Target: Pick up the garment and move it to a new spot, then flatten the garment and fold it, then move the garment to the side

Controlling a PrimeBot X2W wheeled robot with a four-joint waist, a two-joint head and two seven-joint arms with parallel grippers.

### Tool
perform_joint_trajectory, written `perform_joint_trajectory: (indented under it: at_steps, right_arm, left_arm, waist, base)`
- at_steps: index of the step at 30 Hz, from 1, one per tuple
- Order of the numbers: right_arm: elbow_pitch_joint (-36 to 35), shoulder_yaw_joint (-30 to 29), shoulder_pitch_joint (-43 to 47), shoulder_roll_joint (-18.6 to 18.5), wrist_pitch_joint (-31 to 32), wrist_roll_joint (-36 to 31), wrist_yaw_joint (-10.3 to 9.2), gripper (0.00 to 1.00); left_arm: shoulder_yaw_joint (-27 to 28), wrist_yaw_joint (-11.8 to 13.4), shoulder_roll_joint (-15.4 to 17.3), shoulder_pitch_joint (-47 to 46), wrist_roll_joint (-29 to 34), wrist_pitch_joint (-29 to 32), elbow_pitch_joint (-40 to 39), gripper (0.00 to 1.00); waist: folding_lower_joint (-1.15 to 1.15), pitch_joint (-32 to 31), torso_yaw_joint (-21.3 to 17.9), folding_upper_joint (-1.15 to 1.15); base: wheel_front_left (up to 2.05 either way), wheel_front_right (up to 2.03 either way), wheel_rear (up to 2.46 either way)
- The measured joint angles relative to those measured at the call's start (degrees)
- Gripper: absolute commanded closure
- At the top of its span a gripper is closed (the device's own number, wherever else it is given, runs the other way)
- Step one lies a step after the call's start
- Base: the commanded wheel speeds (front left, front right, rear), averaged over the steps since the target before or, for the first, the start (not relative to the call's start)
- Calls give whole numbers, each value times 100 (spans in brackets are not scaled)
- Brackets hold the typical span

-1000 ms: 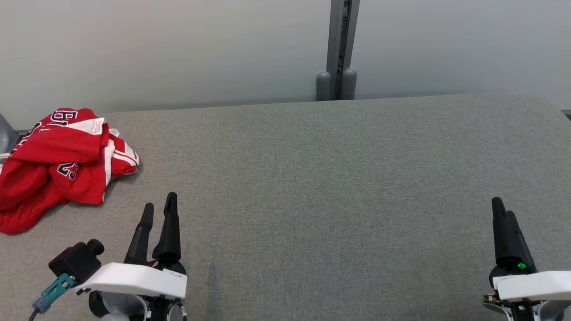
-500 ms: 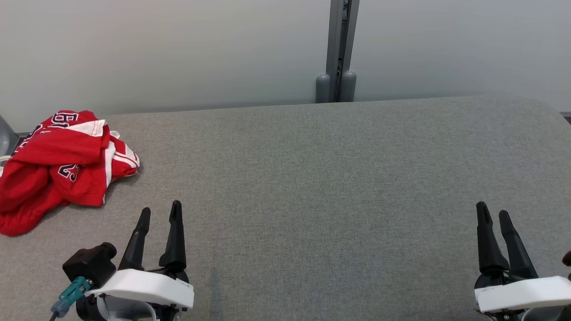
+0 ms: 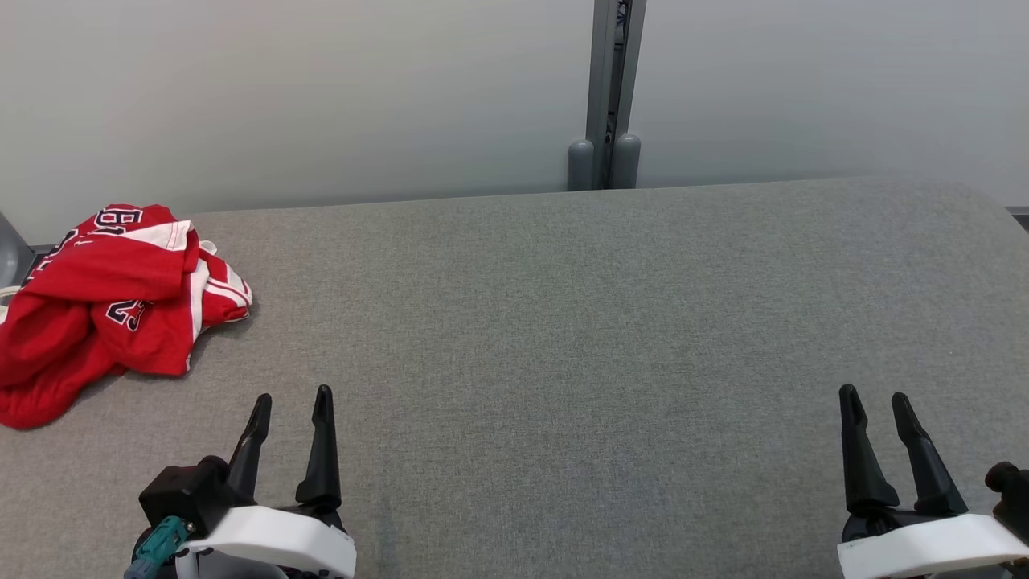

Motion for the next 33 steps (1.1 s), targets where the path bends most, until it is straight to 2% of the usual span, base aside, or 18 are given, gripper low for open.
perform_joint_trajectory:
  at_steps: [33]
  right_arm:
    - [158, 175, 67, -23, -405, -1772, 7, 0]
  left_arm:
    - [138, -86, -116, 140, 1556, -405, 279, 0]
  waist:
    - [0, -52, 23, 0]
  base:
    - [0, 0, 0]
